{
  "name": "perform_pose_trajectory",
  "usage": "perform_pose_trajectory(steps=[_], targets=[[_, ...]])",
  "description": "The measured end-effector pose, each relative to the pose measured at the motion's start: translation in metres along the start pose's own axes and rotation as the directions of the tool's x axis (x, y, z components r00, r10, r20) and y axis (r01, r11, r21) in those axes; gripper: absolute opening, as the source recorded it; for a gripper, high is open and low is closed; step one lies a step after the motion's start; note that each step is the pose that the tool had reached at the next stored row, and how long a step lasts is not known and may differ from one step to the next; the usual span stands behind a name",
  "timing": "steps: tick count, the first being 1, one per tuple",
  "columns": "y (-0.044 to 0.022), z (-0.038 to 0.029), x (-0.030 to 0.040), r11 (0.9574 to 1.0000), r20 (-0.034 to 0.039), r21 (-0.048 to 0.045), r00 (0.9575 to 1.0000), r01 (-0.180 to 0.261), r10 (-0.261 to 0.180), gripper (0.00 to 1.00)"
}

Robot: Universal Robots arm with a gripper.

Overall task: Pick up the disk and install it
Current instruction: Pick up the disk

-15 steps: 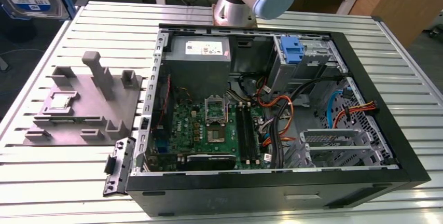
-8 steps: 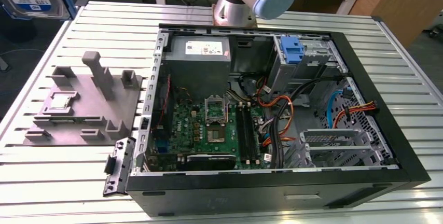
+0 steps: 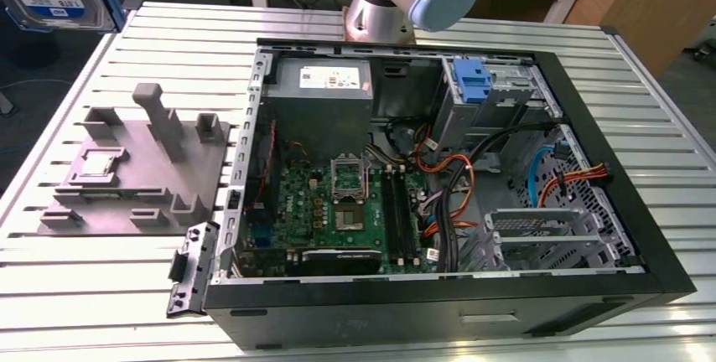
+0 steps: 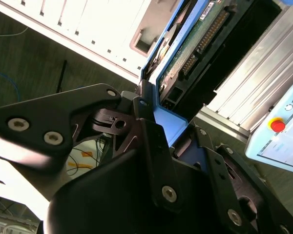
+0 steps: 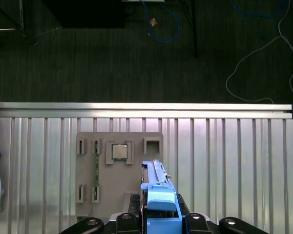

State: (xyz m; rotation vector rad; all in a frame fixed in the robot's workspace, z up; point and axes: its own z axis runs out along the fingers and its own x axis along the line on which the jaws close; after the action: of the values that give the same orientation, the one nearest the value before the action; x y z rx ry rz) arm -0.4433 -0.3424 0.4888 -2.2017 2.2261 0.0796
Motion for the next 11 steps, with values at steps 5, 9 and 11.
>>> perform_pose_trajectory(steps=[5, 9, 11], targets=[[-0.0018, -0.0001, 0.0000, 1.0000, 0.0000, 0.0000, 1.0000, 0.000, 0.000, 0.37], [-0.0029, -0.0001, -0.0001, 1.0000, 0.0000, 0.0000, 1.0000, 0.000, 0.000, 0.37], [-0.0033, -0.0001, 0.0000, 1.0000, 0.0000, 0.0000, 1.0000, 0.000, 0.000, 0.37]])
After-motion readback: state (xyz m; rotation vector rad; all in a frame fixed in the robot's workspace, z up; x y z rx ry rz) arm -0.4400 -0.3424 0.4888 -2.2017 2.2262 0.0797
